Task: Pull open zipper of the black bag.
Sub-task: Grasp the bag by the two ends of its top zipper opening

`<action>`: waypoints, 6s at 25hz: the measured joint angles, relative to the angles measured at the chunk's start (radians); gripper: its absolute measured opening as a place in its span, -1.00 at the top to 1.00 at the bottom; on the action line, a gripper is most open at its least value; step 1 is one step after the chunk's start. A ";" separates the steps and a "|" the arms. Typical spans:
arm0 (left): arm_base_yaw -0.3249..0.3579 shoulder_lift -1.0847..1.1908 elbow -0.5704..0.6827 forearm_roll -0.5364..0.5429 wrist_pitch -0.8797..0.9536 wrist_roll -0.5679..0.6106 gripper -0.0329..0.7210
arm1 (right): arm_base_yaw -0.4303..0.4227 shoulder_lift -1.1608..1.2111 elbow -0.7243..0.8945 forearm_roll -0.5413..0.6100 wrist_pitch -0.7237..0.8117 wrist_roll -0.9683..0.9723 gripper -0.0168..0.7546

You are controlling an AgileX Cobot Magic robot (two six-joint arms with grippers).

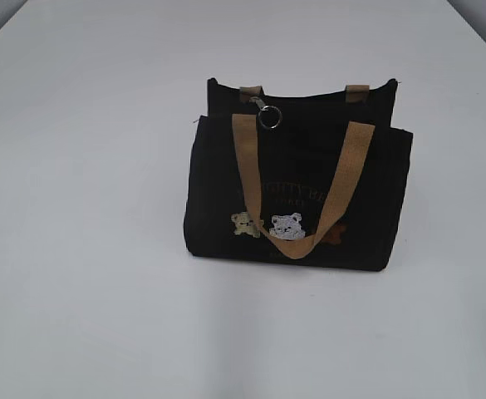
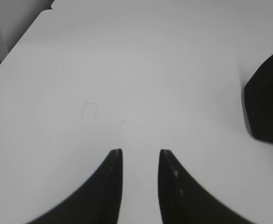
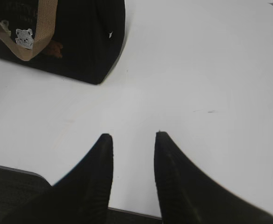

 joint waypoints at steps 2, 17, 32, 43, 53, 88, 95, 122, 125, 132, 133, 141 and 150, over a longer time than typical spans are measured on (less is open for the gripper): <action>0.000 0.000 0.000 0.000 0.000 0.000 0.38 | 0.000 0.000 0.000 0.000 0.000 0.000 0.32; 0.000 0.341 -0.011 -0.664 -0.362 0.606 0.23 | 0.000 0.000 0.000 0.000 0.000 0.000 0.32; -0.123 1.465 -0.079 -1.694 -0.291 2.454 0.08 | 0.000 0.000 0.000 0.000 0.000 0.000 0.32; -0.223 1.713 -0.271 -1.700 -0.288 2.517 -0.09 | 0.000 0.000 0.000 0.000 0.000 0.000 0.32; -0.329 1.884 -0.471 -1.702 -0.331 2.485 0.01 | 0.000 0.000 0.000 0.041 0.000 -0.012 0.32; -0.347 1.908 -0.494 -1.703 -0.336 2.439 0.74 | 0.391 1.706 -0.691 0.819 -0.476 -1.387 0.32; -0.347 1.908 -0.494 -1.703 -0.336 2.439 0.74 | 0.408 1.728 -0.692 0.804 -0.545 -1.387 0.32; -0.347 1.908 -0.494 -1.700 -0.338 2.439 0.74 | 0.411 1.756 -0.695 0.803 -0.543 -1.308 0.96; -0.347 1.908 -0.494 -1.700 -0.337 2.439 0.74 | 0.403 1.747 -0.695 0.802 -0.535 -1.247 0.96; -0.350 1.912 -0.499 -1.708 -0.343 2.439 0.74 | 0.300 1.673 -0.694 0.799 -0.485 -1.060 0.96; -0.350 1.912 -0.499 -1.708 -0.344 2.439 0.74 | 0.274 1.665 -0.694 0.799 -0.470 -1.030 0.96; -0.350 1.913 -0.499 -1.709 -0.346 2.439 0.74 | 0.087 1.662 -0.694 0.722 -0.277 -0.777 0.96; -0.350 1.913 -0.499 -1.710 -0.362 2.398 0.74 | 0.068 1.653 -0.694 0.629 -0.233 -0.579 0.81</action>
